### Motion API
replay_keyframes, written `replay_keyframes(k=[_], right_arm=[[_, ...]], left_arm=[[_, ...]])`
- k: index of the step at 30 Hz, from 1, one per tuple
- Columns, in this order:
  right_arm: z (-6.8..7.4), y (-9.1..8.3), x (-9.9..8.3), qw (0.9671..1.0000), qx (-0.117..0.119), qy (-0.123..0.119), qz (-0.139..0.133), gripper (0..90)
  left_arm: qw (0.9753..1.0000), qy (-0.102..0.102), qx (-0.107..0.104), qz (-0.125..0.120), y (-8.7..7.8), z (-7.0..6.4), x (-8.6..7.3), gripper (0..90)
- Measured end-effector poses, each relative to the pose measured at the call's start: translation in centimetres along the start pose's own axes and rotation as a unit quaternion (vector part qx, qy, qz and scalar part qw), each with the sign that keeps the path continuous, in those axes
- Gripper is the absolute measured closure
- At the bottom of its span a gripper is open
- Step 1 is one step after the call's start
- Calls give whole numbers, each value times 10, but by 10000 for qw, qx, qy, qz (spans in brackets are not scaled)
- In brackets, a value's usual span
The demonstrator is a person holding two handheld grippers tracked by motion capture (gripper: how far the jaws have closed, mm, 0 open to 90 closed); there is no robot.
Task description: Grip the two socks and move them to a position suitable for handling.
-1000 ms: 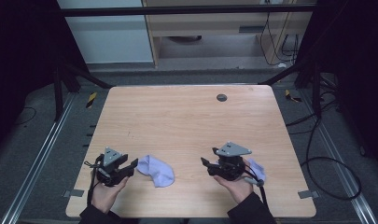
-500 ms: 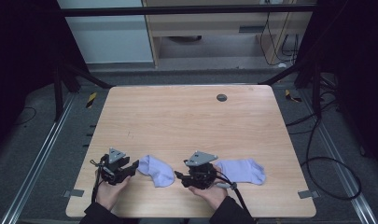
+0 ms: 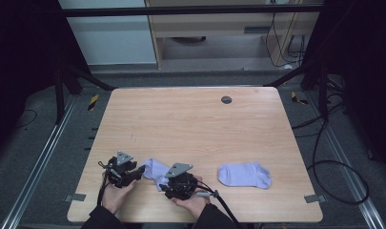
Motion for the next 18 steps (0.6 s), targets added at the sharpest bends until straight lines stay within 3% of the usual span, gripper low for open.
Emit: replay_keyframes(k=[10, 18], right_arm=[[12, 19, -3, 9994, -22, -149, 299, 653], [14, 24, -7, 9994, -56, -124, 320, 731]], left_arm=[[9998, 104, 2, 189, 6, -2, -5, 665], [9996, 128, 9, 248, 7, -4, -5, 745]])
Point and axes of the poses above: each handheld gripper's, and its own axes: y roughly forward along the jaws, x roughly out of its top, z roughly to its left, the point moved 8 cm from there along y, roughly forward along the jaws, and after that the axes turned 2 degrees about -x, right-handed, at the moved point
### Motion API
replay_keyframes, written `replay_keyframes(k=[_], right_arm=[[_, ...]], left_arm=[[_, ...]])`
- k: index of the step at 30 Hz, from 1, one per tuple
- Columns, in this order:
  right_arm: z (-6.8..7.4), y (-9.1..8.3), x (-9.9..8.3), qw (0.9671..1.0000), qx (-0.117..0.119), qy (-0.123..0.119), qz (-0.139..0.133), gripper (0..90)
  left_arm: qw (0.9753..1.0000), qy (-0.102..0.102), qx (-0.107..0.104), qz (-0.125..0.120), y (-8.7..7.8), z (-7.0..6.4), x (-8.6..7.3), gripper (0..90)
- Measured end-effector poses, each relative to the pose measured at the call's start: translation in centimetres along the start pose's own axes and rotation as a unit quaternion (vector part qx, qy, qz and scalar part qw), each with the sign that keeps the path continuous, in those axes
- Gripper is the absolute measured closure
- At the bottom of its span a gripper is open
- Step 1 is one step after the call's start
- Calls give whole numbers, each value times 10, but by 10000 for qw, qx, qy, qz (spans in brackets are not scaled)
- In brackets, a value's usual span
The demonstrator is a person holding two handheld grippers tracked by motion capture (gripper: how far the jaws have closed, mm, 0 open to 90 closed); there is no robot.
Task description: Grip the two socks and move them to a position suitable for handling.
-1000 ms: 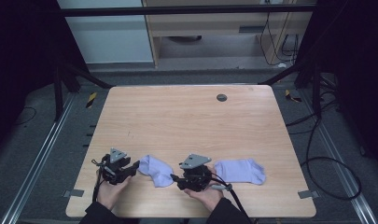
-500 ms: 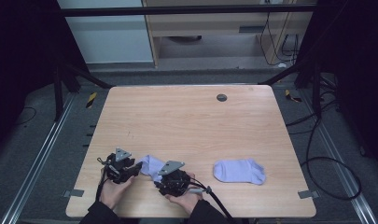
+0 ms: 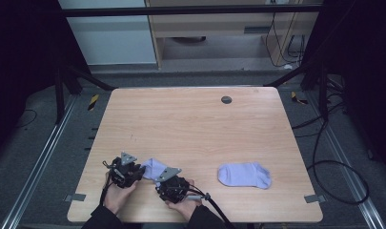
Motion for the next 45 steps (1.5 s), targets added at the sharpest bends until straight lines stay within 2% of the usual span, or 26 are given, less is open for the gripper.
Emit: replay_keyframes(k=[2, 9, 11, 12, 13, 14, 15, 17, 19, 20, 22, 24, 25, 26, 27, 28, 30, 34, 39, 40, 45], right_arm=[[0, 0, 0, 10000, -78, -30, 10, 810], [-2, -2, 1, 9998, -8, 186, 14, 860], [-4, -4, 3, 9996, 15, 266, -91, 860], [-8, -10, 8, 9987, 59, 420, -273, 860], [-8, -10, 8, 9987, 59, 420, -273, 860], [-11, -13, 11, 9981, 60, 487, -385, 860], [-19, -21, 17, 9960, 7, 673, -593, 860], [-28, -27, 21, 9940, -80, 791, -751, 859], [-38, -32, 23, 9919, -170, 944, -829, 859], [-38, -32, 23, 9919, -170, 944, -829, 859], [-50, -36, 23, 9895, -279, 1094, -906, 858], [-64, -36, 22, 9875, -463, 1201, -908, 855], [-64, -36, 22, 9875, -463, 1201, -908, 855], [-74, -35, 19, 9854, -566, 1329, -898, 855], [-74, -35, 19, 9854, -566, 1329, -898, 855], [-83, -33, 17, 9839, -640, 1428, -864, 854], [-89, -29, 15, 9825, -701, 1524, -813, 854], [-98, -22, 12, 9805, -773, 1651, -736, 853], [-104, -19, 10, 9794, -890, 1677, -685, 846], [-107, -18, 10, 9783, -973, 1709, -648, 835], [-113, -18, 9, 9779, -1197, 1619, -568, 808]], left_arm=[[10000, 11, -5, 23, 0, -1, 0, 779], [10000, 79, -30, 31, 1, -5, 0, 850], [10000, 54, -50, 17, 1, -5, 0, 856], [10000, 47, -68, 28, 1, -5, 0, 859], [10000, 47, -68, 28, 1, -5, 0, 860], [10000, 49, -71, 30, 1, -4, 0, 860], [9999, 72, -70, 25, 1, -5, 0, 861], [9999, 87, -61, 22, 1, -5, 0, 861], [9999, 91, -58, 20, 1, -5, 0, 862], [9999, 93, -61, 19, 1, -5, 0, 862], [9999, 97, -61, 18, 1, -5, 0, 863], [9999, 107, -63, 14, 1, -5, 0, 864], [9999, 107, -63, 14, 1, -5, 0, 864], [9999, 114, -61, 23, 1, -5, 0, 864], [9999, 118, -62, 24, 1, -5, 0, 864], [9999, 115, -62, 23, 1, -5, 0, 864], [9999, 109, -64, 18, 1, -5, 0, 867], [9999, 135, -27, -23, 0, -4, 2, 871], [9999, 72, 28, -101, -4, 1, 4, 872], [9999, 31, 46, -116, -5, 4, 5, 872], [9999, -7, 65, -111, -4, 9, 4, 870]])
Point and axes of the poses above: each handheld gripper's, and its own axes: y roughly forward along the jaws, x roughly out of its top, z roughly to its left, the point moved 8 cm from there along y, roughly forward along the jaws, and after that the axes turned 2 degrees about -x, right-handed, at the moved point
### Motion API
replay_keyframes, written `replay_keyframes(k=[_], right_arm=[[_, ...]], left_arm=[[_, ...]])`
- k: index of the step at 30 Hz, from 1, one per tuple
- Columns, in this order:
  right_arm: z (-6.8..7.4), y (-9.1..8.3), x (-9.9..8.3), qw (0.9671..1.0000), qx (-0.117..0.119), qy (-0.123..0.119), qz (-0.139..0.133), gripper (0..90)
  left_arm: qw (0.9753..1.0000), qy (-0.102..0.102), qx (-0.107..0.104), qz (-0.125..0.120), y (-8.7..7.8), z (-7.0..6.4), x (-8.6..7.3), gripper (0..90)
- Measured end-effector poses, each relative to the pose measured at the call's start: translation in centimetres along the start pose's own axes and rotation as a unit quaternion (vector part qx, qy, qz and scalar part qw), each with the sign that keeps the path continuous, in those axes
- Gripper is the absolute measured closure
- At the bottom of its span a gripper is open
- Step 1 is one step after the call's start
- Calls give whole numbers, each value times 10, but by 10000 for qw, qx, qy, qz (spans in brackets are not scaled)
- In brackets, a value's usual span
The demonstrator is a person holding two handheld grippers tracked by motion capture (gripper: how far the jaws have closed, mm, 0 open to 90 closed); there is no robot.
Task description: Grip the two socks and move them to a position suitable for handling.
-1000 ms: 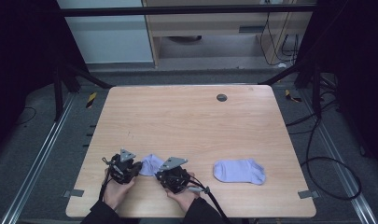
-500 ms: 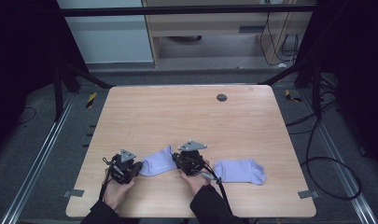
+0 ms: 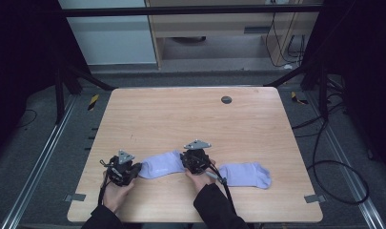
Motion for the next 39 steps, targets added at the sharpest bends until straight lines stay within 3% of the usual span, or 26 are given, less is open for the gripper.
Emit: replay_keyframes(k=[5, 11, 15, 16, 20, 22, 28, 30, 31, 33, 37, 39], right_arm=[[-7, -1, -5, 9997, -169, -15, 184, 802], [-10, -6, -3, 9998, -144, 56, 115, 771], [-11, -14, 2, 9999, -73, 129, -38, 674], [-12, -18, 4, 9998, 11, 166, -122, 590], [-19, -27, 6, 9994, 16, 248, -226, 493], [-30, -39, 8, 9993, -30, 207, -314, 427], [-53, -65, 3, 9992, -74, 135, -379, 366], [-65, -76, -2, 9991, -141, 132, -366, 358], [-79, -88, -8, 9989, -236, 152, -379, 353], [-86, -94, -11, 9988, -267, 154, -372, 349], [-119, -118, -30, 9984, -482, 185, -223, 340], [-125, -123, -33, 9983, -512, 176, -218, 340]], left_arm=[[10000, -13, 79, -43, 3, 6, 2, 866], [9997, -100, 121, -163, 7, 11, 7, 805], [9991, -201, 157, -345, 2, 14, 10, 711], [9987, -228, 175, -414, 0, 15, 11, 652], [9971, -279, 177, -683, -9, 15, 18, 589], [9966, -293, 155, -758, -13, 13, 21, 558], [9957, -241, -1, -898, -29, -2, 28, 524], [9955, -191, -68, -924, -32, -9, 31, 518], [9955, -138, -183, -923, -33, -18, 35, 515], [9955, -103, -204, -925, -34, -22, 36, 515], [9953, 162, -430, -847, -34, -47, 43, 518], [9951, 187, -471, -846, -34, -51, 45, 519]])
Point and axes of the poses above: each handheld gripper's, and its own axes: y roughly forward along the jaws, x roughly out of its top, z roughly to its left, the point moved 8 cm from there along y, roughly forward along the jaws, and after that the axes turned 2 degrees about -x, right-handed, at the moved point
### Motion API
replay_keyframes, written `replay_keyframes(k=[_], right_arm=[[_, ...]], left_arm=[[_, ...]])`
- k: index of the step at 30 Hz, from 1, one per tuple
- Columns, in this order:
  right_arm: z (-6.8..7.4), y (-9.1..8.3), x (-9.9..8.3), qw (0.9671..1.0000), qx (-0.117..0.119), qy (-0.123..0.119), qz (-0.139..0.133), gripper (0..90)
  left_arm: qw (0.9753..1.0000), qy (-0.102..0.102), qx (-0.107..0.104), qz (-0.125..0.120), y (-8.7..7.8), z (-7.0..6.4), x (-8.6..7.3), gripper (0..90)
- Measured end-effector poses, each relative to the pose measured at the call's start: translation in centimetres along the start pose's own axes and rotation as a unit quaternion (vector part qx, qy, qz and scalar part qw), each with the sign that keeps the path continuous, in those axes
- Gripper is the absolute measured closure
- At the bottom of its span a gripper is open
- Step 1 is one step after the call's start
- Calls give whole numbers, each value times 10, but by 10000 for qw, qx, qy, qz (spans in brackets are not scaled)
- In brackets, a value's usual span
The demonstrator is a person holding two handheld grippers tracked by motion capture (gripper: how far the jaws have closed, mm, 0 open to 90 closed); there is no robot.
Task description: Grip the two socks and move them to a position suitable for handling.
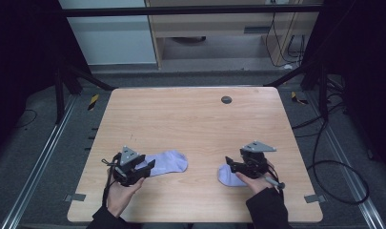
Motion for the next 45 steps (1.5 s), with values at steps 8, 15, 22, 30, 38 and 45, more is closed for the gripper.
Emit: replay_keyframes(k=[8, 15, 22, 30, 38, 45], right_arm=[[-40, -31, -25, 9993, -305, 175, 111, 352], [-62, -41, -44, 9979, -410, 417, 270, 363], [-71, -43, -58, 9966, -525, 378, 501, 385], [-76, -39, -68, 9949, -555, 330, 769, 444], [-78, -35, -74, 9939, -518, 344, 908, 517], [-79, -33, -78, 9932, -479, 308, 1017, 595]], left_arm=[[9992, 196, -286, 205, 19, -36, 9, 536], [9971, 395, -547, 356, 43, -75, 17, 542], [9944, 572, -737, 505, 61, -106, 22, 552], [9917, 723, -835, 665, 83, -134, 24, 560], [9881, 899, -961, 794, 101, -162, 21, 564], [9864, 881, -1062, 892, 114, -178, 17, 572]])
Point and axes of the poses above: each handheld gripper's, and its own axes: y roughly forward along the jaws, x roughly out of its top, z roughly to its left, the point moved 8 cm from there along y, roughly forward along the jaws, and after that the axes turned 2 degrees about -x, right-handed, at the moved point
